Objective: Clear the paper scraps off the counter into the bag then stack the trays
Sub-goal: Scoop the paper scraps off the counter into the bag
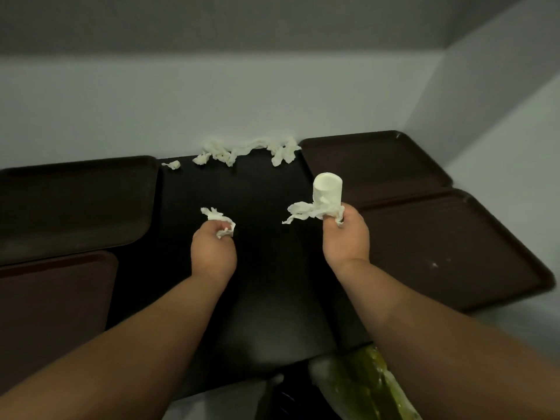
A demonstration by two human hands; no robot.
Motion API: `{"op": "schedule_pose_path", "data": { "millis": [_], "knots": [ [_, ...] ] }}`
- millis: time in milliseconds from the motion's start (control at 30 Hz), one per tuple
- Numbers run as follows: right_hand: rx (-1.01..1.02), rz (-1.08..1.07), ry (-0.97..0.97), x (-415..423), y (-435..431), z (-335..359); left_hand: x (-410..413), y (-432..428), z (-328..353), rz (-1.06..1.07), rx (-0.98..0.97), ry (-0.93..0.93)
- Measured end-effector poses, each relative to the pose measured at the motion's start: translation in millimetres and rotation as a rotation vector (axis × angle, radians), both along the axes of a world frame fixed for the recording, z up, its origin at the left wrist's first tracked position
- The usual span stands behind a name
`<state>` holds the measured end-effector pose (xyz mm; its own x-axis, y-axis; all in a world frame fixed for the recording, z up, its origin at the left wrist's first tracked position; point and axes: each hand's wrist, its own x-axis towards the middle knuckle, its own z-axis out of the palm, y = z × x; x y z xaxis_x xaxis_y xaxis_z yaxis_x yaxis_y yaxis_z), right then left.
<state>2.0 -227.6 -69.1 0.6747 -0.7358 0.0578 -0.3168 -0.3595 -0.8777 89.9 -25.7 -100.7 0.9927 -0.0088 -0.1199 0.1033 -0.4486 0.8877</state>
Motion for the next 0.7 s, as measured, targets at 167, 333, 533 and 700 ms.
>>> {"op": "schedule_pose_path", "data": {
  "millis": [167, 333, 533, 700],
  "knots": [
    [0.021, -0.147, -0.023, -73, -24, 12, -46, -38, 14, -0.142, -0.075, 0.007],
    [-0.082, -0.327, 0.015, -149, -78, 13, -105, -89, 15, -0.321, -0.130, 0.004],
    [-0.068, -0.504, 0.086, -239, -157, -5, -176, -184, 27, -0.544, -0.115, -0.079],
    [-0.080, -0.580, 0.155, -327, -217, -29, -261, -277, 15, -0.768, -0.064, -0.072]
  ]
}}
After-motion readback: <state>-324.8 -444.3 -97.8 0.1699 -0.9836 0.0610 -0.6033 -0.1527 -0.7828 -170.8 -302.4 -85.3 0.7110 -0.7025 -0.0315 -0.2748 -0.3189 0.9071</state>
